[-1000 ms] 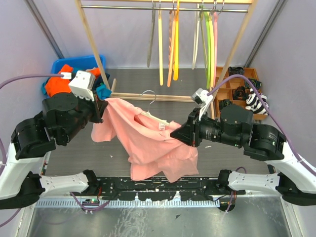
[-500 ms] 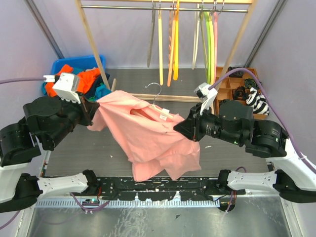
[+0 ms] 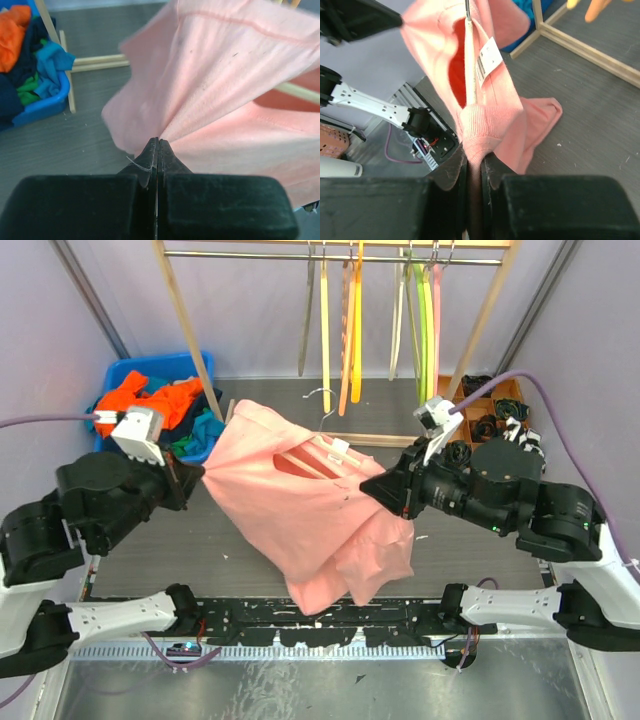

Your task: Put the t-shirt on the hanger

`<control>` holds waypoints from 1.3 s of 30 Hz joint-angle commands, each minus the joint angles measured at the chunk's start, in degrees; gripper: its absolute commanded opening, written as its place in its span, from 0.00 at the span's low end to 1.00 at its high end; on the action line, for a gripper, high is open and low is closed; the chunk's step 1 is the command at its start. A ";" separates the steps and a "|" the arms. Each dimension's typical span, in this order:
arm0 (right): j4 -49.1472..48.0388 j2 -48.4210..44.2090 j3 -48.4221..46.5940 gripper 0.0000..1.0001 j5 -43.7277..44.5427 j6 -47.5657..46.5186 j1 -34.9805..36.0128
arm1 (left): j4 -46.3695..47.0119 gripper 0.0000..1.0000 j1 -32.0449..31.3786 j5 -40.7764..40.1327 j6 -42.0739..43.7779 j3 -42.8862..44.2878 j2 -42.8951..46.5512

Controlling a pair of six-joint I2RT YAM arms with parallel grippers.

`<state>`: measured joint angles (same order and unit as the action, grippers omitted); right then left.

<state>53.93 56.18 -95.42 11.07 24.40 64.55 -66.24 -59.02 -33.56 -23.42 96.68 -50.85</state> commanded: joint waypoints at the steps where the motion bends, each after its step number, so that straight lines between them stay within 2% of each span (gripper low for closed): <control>1: -8.20 -2.23 -6.44 0.01 0.96 -3.68 -0.24 | 1.96 0.00 0.09 2.14 -3.50 -5.88 1.32; 3: -8.68 -1.62 -7.98 0.01 -1.24 -4.83 -0.22 | 1.96 0.06 0.08 2.28 -3.69 -6.54 1.33; 6: -8.40 0.03 -11.13 0.01 -3.53 -6.77 -0.24 | 1.41 0.37 0.07 1.91 -2.50 -4.03 0.44; 8: -7.83 1.31 -13.77 0.01 -5.07 -8.18 -0.24 | 0.54 0.48 0.13 0.70 -1.00 -0.48 -0.41; 12: -6.53 2.93 -17.28 0.01 -6.40 -9.58 -0.24 | -2.59 0.57 0.11 -3.80 2.05 8.49 -2.89; 16: -5.63 3.18 -18.57 0.01 -8.88 -9.98 -0.24 | -1.95 0.66 0.13 -5.94 6.33 13.50 -4.29; 20: -4.96 3.23 -19.55 0.01 -11.76 -9.95 -0.23 | 0.78 0.72 0.05 -3.22 10.55 15.99 -5.29; 25: -4.47 1.50 -17.82 0.01 -14.36 -8.89 -0.30 | 6.69 0.77 0.05 2.23 12.87 11.77 -1.91; 31: -5.94 -2.50 -13.39 0.01 -15.36 -7.25 -0.20 | 9.86 0.77 0.08 10.77 12.88 7.47 0.38; 39: -7.31 -4.40 -10.52 0.01 -16.89 -5.54 -0.22 | 13.83 0.76 0.06 13.60 12.76 2.26 0.03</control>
<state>55.64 52.42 -106.37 -4.01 17.72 64.34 -56.51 -59.02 -23.29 -11.68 101.12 -50.02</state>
